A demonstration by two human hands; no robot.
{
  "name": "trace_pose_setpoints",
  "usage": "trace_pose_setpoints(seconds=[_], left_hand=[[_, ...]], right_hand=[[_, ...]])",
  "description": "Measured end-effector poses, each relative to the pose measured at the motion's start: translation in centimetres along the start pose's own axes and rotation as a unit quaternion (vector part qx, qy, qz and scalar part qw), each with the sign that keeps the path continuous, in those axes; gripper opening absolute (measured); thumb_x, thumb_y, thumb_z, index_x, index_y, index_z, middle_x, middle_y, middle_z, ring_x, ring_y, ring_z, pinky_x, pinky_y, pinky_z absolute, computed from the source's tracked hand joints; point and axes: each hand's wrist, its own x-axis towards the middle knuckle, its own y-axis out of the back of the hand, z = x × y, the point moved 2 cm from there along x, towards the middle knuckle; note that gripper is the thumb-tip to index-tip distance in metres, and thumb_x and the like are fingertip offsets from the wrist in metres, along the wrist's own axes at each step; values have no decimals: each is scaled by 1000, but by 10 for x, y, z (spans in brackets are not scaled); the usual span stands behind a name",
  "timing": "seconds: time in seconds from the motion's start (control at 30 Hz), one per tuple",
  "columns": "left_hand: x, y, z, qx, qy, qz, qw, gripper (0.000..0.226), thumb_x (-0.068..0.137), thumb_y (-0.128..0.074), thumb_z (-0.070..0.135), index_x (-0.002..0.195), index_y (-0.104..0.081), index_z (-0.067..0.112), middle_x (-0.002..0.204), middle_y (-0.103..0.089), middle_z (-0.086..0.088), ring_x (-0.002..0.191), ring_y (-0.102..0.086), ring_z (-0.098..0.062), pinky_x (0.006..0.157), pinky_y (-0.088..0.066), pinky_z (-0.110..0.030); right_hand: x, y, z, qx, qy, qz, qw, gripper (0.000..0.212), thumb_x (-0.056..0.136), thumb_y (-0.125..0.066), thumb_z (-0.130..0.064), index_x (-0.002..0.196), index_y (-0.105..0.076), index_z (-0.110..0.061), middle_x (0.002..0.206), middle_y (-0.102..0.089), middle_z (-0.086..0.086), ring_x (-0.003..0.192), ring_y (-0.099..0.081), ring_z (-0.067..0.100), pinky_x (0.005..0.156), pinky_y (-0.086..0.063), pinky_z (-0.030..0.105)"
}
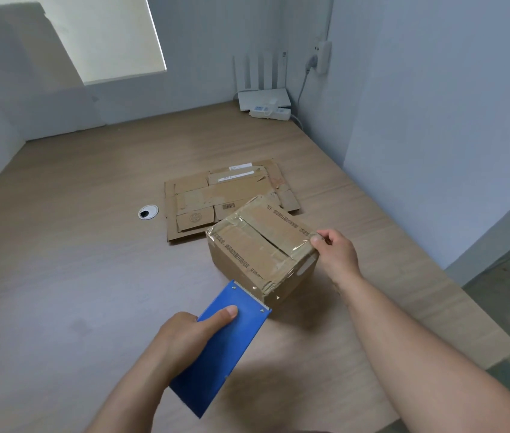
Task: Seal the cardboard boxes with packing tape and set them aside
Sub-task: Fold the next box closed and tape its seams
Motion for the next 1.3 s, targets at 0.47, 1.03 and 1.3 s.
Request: trace_pose_setpoints(seconds=[0.47,1.03,1.3], left_hand=[[-5,19,25,25,67,-69,995,62,64,-70,70,97,-69,18,89,-74,-4,80,-72,-22,79,-54,-32],[-2,10,53,156,79,31,984,53,81,-59,64,103,-51,17,104,-52,-4,92,-53,-22,82,-41,-32],[6,7,45,507,49,158,846,27,92,-48,33,112,-61,21,110,-63,4,103,-60,-18,78,-45,-26]], right_hand=[[2,-1,-1,-12,-20,-13,1000,3,88,-59,-23,86,-61,-22,88,-65,-3,90,-60,24,89,-47,42],[-1,-11,-5,-44,-21,-23,999,3,88,-58,-26,89,-59,-23,93,-64,0,96,-58,27,91,-46,45],[-10,-6,-6,-77,-32,-13,996,10,90,-56,-28,82,-54,-22,90,-61,-1,98,-55,27,92,-43,44]])
